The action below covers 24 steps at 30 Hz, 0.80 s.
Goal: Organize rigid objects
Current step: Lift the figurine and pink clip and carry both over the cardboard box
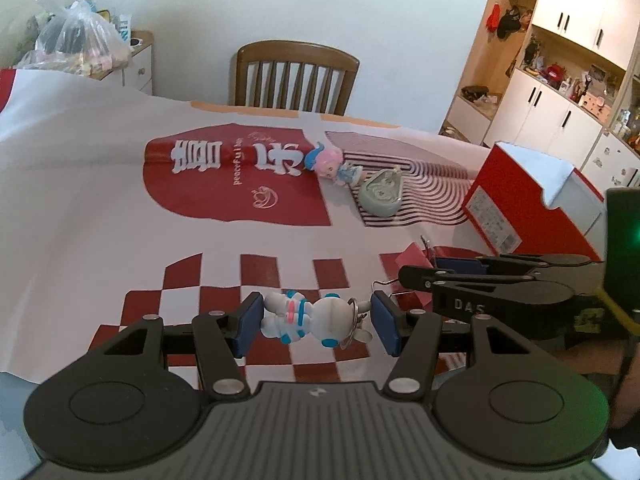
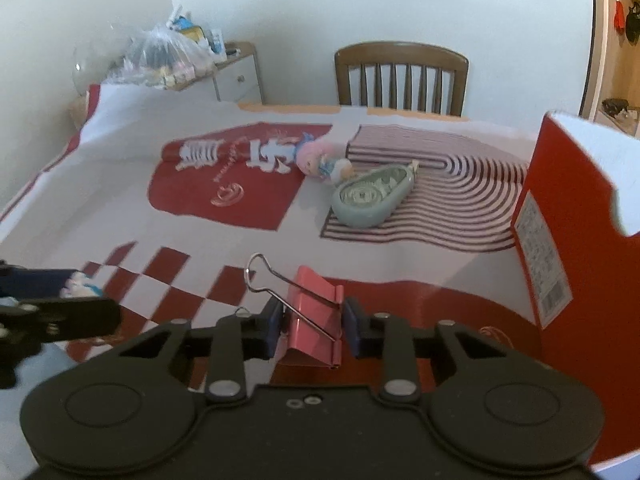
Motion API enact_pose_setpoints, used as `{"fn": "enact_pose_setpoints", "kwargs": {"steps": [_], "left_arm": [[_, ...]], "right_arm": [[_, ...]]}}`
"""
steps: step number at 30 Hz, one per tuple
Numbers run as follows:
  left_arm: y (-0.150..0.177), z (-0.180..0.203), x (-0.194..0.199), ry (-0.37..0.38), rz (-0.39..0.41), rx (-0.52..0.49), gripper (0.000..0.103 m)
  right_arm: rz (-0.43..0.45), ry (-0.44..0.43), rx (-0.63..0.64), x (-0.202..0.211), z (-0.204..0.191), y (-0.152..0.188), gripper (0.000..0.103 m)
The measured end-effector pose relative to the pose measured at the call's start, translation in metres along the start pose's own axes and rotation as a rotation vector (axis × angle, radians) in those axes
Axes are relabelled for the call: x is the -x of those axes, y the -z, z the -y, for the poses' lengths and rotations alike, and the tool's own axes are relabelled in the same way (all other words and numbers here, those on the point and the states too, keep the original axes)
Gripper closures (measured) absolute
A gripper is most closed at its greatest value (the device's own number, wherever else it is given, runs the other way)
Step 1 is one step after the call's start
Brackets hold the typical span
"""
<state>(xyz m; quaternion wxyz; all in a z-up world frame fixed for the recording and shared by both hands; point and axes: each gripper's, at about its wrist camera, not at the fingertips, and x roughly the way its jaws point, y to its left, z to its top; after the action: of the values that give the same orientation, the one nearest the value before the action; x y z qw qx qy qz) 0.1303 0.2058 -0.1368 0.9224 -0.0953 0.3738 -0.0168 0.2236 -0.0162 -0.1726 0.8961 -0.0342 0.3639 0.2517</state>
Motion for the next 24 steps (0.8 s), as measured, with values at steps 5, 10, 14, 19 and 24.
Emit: {"fn": "enact_pose_setpoints", "kwargs": {"steps": [5, 10, 14, 19, 24], "left_arm": [[-0.009, 0.017, 0.009, 0.016, 0.024, -0.017, 0.045], [-0.025, 0.045, 0.019, 0.037, 0.05, -0.047, 0.045], [-0.036, 0.076, 0.027, 0.059, 0.07, -0.084, 0.045], [-0.048, 0.118, 0.03, 0.085, 0.078, -0.124, 0.045], [-0.054, 0.163, 0.028, 0.11, 0.081, -0.16, 0.045]], "right_arm": [[0.023, -0.032, -0.012, 0.034, 0.003, -0.009, 0.072], [0.053, -0.037, -0.004, 0.073, 0.014, -0.021, 0.072], [0.074, -0.022, -0.025, 0.102, 0.034, -0.028, 0.072], [0.087, 0.002, -0.052, 0.132, 0.064, -0.032, 0.072], [0.094, 0.033, -0.072, 0.156, 0.099, -0.03, 0.072]]}}
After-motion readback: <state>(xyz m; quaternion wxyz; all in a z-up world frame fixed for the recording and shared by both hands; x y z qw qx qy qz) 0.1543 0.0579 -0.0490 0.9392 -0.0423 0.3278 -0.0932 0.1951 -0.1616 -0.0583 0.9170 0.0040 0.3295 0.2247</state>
